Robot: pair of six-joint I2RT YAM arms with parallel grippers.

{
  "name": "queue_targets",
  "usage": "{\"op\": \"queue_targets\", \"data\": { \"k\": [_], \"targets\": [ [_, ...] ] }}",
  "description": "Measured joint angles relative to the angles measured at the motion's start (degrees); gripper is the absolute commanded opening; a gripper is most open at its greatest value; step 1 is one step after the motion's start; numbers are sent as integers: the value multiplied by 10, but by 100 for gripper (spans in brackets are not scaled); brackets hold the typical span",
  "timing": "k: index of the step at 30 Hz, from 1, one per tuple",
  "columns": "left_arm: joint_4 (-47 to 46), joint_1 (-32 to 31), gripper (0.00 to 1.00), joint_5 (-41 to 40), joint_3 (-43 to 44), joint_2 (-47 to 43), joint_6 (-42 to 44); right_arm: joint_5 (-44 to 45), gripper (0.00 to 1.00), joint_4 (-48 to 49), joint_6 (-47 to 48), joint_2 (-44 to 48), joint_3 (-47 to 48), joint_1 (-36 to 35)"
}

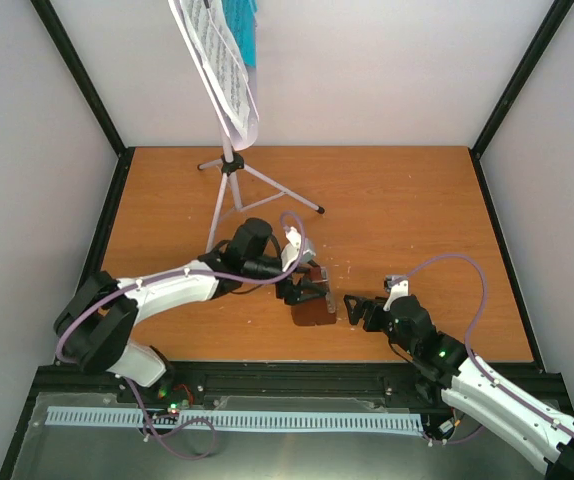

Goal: Pack up the instrument practice props

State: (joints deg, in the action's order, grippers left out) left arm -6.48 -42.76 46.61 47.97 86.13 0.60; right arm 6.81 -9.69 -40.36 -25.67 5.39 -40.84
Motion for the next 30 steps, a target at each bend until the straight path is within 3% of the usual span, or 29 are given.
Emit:
{"op": "queue_targets", "data": {
  "k": [5,17,25,30],
  "targets": [
    [-48,-47,82,-78,-64,-47,-16,0,100,0,-6,-1,-2,0],
    [-106,-62,53,-190,-106,-65,-76,-5,100,-9,3,-9,0,1],
    [-66,-56,51,-289,-77,-66,-198,-33,100,-68,67,-12,108,1],
    [-52,-29,50,-299,-52,-47,-256,-64,100,-66,89,-61,142,-2]
  ]
}}
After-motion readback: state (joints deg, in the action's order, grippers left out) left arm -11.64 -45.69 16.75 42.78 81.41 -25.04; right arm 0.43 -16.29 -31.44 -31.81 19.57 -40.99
